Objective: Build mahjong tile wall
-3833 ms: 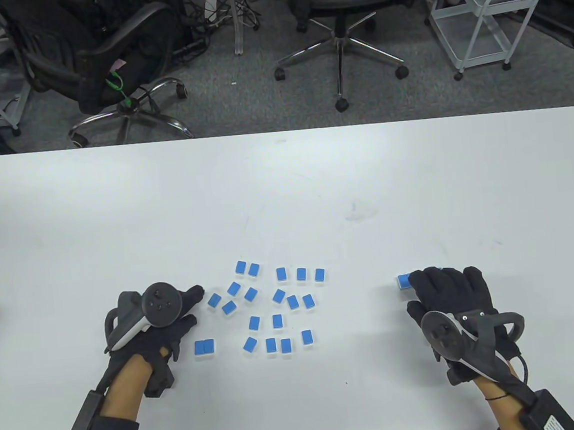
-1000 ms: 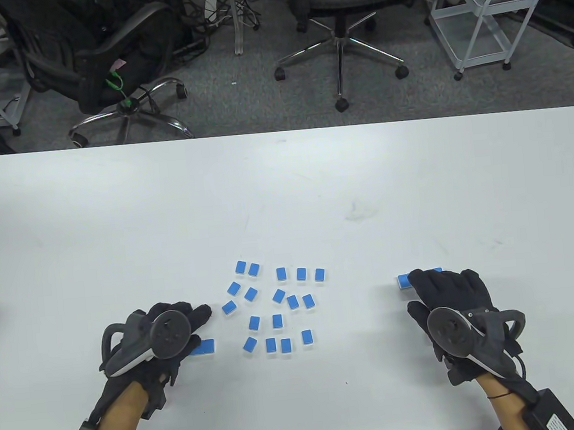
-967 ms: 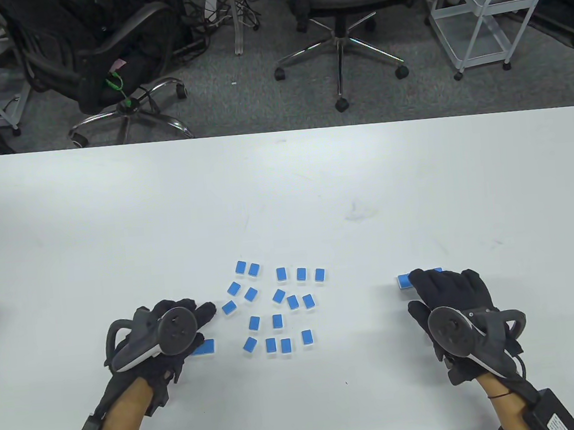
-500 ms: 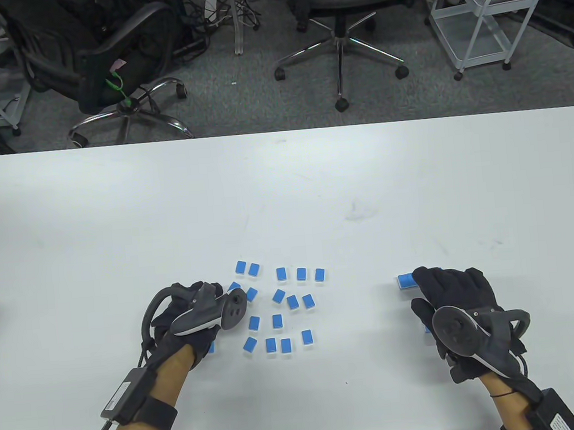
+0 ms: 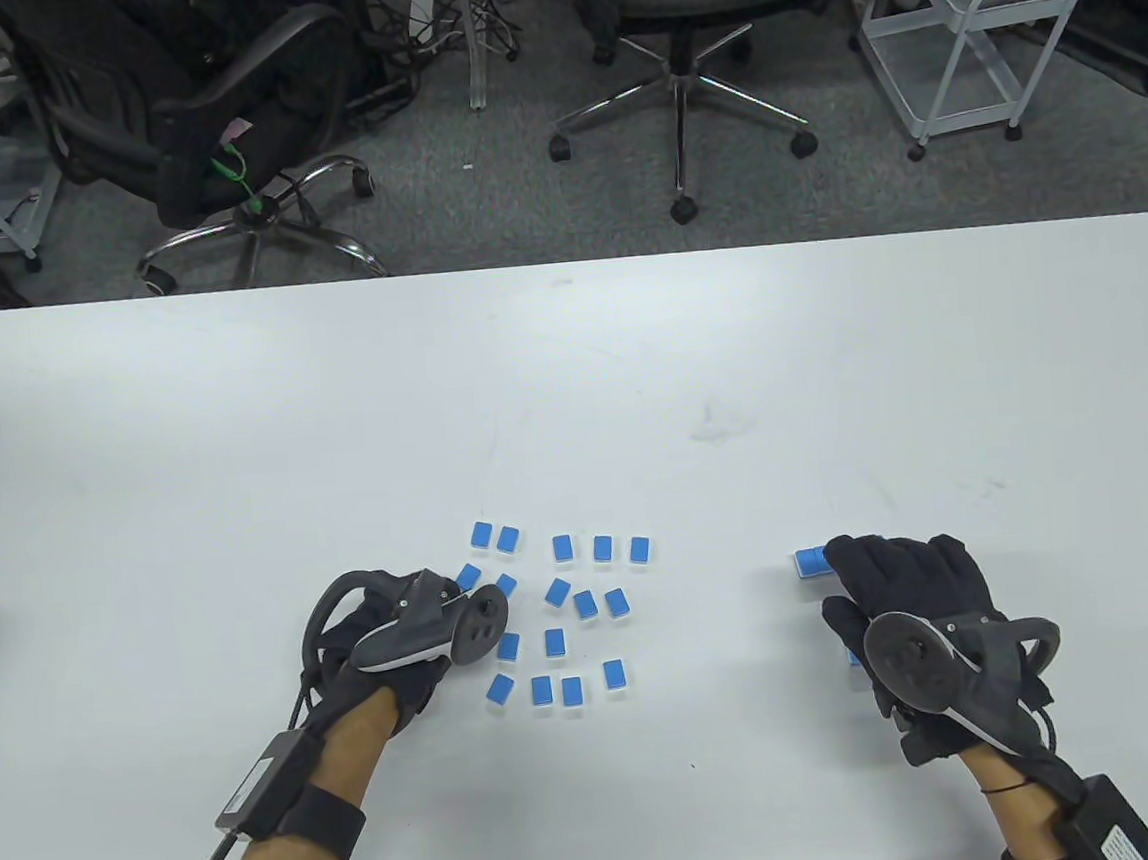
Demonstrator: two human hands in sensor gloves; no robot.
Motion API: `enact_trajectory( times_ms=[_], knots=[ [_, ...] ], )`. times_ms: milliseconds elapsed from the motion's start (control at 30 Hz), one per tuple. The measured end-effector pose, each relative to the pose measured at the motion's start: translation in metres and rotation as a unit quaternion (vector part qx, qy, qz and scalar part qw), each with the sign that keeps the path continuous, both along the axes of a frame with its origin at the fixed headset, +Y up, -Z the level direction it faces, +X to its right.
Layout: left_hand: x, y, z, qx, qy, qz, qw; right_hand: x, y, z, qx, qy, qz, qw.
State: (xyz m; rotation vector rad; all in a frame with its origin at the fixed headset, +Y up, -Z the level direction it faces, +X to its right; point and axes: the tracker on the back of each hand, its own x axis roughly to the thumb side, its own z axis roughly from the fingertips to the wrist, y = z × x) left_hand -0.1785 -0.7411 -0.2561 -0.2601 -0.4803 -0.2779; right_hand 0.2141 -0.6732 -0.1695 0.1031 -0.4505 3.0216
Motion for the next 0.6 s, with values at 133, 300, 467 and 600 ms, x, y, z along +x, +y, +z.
enact_trajectory(
  times_ms=[133,300,467,600],
  knots=[
    [-0.026,0.008,-0.001,-0.002,0.058,0.049,0.997,0.0,0.0,0.0,0.001,0.001,0.001,1.0],
    [-0.093,0.018,0.014,-0.017,0.167,0.097,0.981,-0.001,0.0,0.0,-0.001,0.005,0.006,1.0],
    [-0.136,0.006,0.046,-0.039,0.203,0.113,0.972,-0.004,0.001,0.001,0.002,0.011,0.01,1.0],
    [-0.14,-0.003,0.06,-0.021,0.19,0.152,0.97,-0.005,-0.001,0.001,-0.001,0.011,0.013,1.0]
  ],
)
